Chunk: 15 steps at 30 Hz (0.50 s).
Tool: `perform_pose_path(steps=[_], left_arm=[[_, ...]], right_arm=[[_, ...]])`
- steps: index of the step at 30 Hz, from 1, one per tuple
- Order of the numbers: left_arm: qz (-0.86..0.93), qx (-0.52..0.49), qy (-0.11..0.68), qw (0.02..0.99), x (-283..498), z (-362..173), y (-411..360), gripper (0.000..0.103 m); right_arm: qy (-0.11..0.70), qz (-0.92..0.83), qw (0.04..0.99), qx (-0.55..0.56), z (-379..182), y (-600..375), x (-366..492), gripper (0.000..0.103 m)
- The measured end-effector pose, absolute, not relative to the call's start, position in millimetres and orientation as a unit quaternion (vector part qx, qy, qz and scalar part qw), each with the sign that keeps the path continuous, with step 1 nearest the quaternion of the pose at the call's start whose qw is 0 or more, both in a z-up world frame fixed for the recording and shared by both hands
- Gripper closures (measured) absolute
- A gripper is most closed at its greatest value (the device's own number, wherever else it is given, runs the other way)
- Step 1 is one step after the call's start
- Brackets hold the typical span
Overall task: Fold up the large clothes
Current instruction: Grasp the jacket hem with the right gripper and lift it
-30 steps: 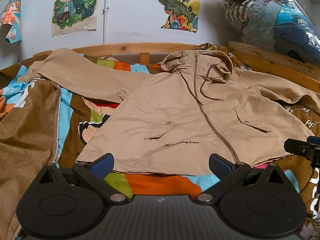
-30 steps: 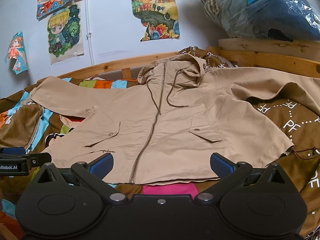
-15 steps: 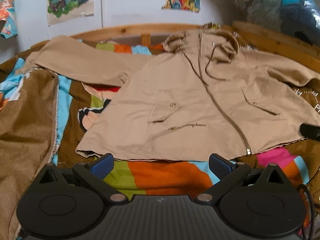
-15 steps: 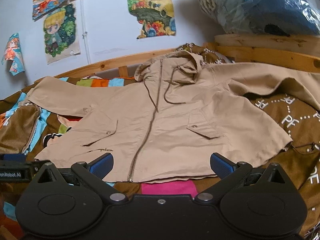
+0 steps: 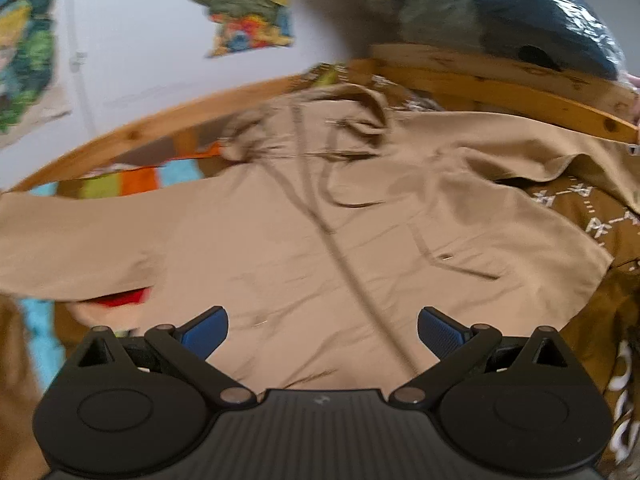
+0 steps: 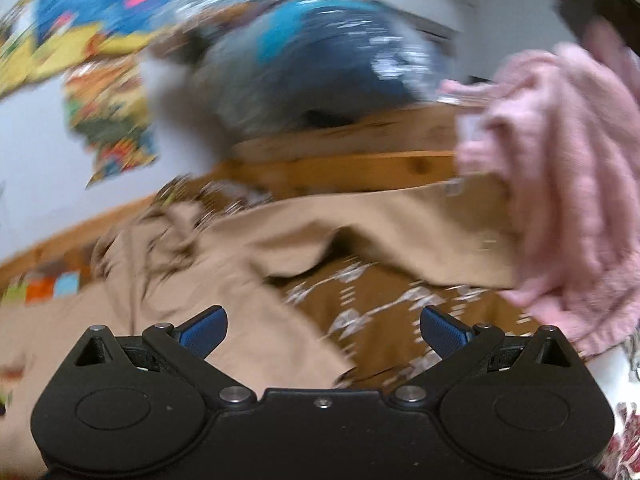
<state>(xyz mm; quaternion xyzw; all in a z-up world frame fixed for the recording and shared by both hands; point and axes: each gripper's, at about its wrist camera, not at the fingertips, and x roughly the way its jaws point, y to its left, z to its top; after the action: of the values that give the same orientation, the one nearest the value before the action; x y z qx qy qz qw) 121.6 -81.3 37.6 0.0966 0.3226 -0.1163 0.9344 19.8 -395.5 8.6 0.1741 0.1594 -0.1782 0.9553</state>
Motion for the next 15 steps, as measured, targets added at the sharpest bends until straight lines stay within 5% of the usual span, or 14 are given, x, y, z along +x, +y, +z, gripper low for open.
perform_pose_path(steps=[15], left_arm=[[-0.201,0.067,0.363,0.907,195.0,-13.6,-112.2,0.001]], right_arm=[[0.151,-0.335,0.817,0.445,-34.8,-518.4,94.5,0.04]])
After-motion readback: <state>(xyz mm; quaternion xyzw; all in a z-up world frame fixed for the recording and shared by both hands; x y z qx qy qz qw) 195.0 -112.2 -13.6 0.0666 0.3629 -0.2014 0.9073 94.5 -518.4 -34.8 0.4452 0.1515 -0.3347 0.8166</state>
